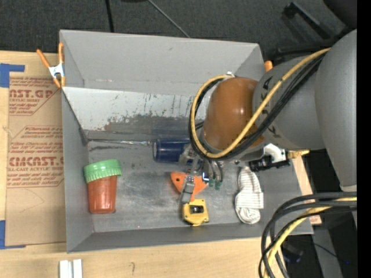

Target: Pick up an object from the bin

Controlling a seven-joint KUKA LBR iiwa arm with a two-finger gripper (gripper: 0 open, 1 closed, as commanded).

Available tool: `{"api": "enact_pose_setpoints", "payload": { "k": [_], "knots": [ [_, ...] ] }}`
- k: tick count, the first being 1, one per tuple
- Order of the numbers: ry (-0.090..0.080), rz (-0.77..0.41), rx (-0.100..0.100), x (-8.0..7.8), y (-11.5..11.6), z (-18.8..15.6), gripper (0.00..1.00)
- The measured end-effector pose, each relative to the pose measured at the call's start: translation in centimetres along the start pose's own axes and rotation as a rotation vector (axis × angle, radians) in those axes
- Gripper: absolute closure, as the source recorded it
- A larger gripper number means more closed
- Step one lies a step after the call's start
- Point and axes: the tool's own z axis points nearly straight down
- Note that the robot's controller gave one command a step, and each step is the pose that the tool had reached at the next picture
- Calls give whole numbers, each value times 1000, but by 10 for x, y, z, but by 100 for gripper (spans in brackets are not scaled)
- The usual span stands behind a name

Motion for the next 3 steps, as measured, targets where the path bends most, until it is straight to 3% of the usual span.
{"api": "enact_pose_setpoints", "payload": {
  "k": [1, 2, 3],
  "knots": [
    [2, -68, 1, -6, -16, 58, 100],
    [2, -68, 1, -6, -16, 58, 100],
    [-6, -57, -1, -1, -25, -120, 100]
  ]
}}
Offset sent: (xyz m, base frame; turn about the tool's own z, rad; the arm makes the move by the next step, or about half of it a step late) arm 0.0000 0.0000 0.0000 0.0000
